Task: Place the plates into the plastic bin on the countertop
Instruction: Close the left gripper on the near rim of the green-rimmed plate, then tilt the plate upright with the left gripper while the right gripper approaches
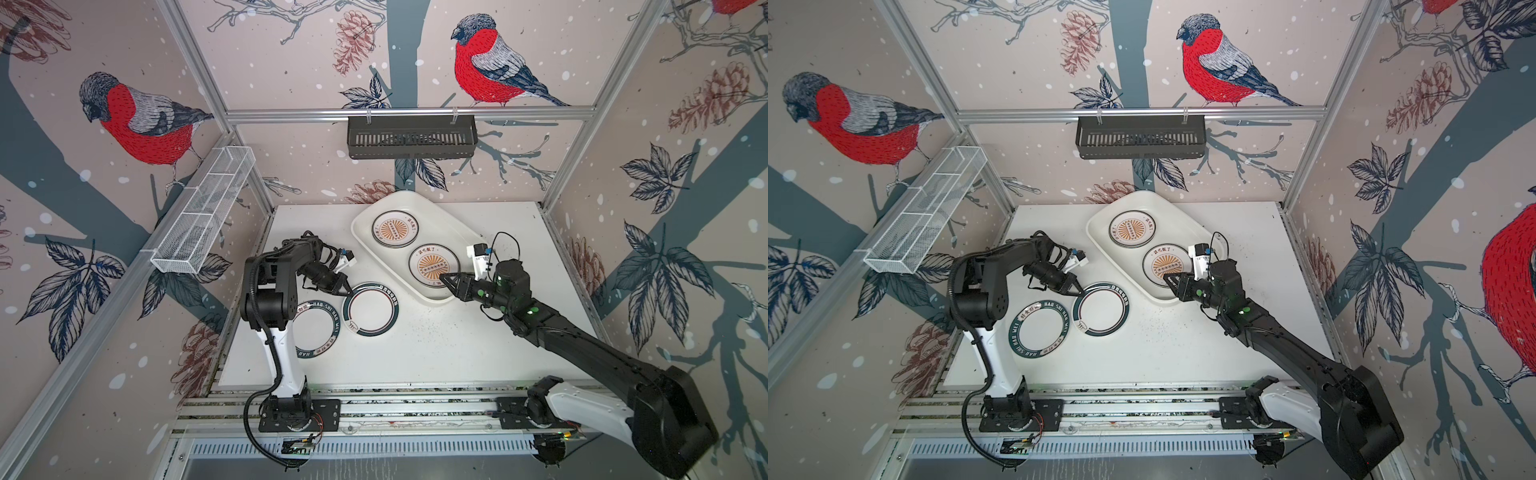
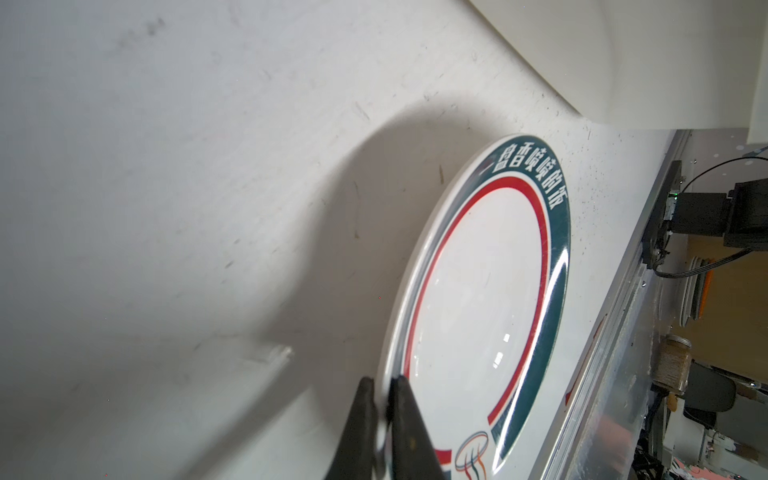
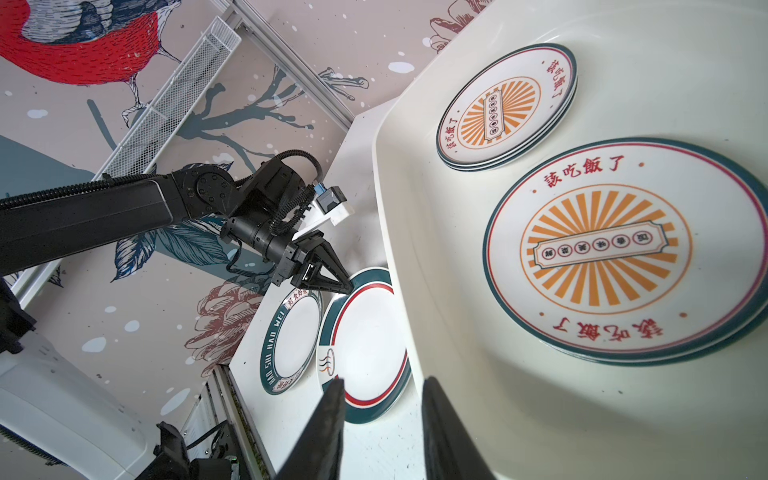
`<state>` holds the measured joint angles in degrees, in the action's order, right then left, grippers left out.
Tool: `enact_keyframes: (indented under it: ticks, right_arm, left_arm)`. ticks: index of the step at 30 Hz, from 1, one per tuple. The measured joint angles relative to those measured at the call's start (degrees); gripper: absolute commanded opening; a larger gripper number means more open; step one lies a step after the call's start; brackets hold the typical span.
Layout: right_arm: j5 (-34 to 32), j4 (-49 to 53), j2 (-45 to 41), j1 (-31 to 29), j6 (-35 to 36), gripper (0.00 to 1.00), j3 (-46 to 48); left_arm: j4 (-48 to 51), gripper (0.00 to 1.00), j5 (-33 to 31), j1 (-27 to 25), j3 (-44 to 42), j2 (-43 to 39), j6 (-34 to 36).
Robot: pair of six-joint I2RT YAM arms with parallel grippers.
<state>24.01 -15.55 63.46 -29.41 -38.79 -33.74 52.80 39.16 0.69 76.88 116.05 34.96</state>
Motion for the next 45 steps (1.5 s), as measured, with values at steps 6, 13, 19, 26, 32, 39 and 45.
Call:
enact_keyframes:
  ticks: [6, 13, 19, 26, 32, 39, 45]
  right_arm:
    - [0.57, -0.72, 0.04, 0.11, 0.0, 0.35, -0.35]
    - [1.53, -1.53, 0.83, 0.22, -0.02, 0.35, -0.44]
    - [2.56, -1.66, 1.57, 0.33, -0.04, 0.36, -1.14]
    - [3.06, -2.51, 2.1, 0.37, -0.04, 0.36, -1.33]
    - [4.31, -3.06, 3.45, 0.35, -0.2, 0.39, -1.44]
    - [5.77, -4.92, 5.25, 0.31, -0.22, 0.45, -2.27]
    - [6.36, -5.07, 6.29, 0.09, -0.17, 0.49, -3.28]
  left_arm:
    - [1.57, 0.0, -0.2, 0.0, 1.46, -0.79, 0.68]
    - [3.34, 0.0, -0.22, 0.0, 2.89, -1.31, 2.01]
    - [4.79, 0.0, -0.42, 0.0, 4.33, -1.38, 2.58]
    - [6.32, 0.0, -1.53, 0.0, 6.21, -2.05, 3.02]
    - [7.67, 0.0, -1.81, 0.0, 7.28, -2.62, 4.17]
    - [9.51, 0.0, -2.1, 0.0, 8.87, -3.48, 5.01]
    - [11.37, 0.0, -3.04, 0.0, 10.01, -3.56, 5.99]
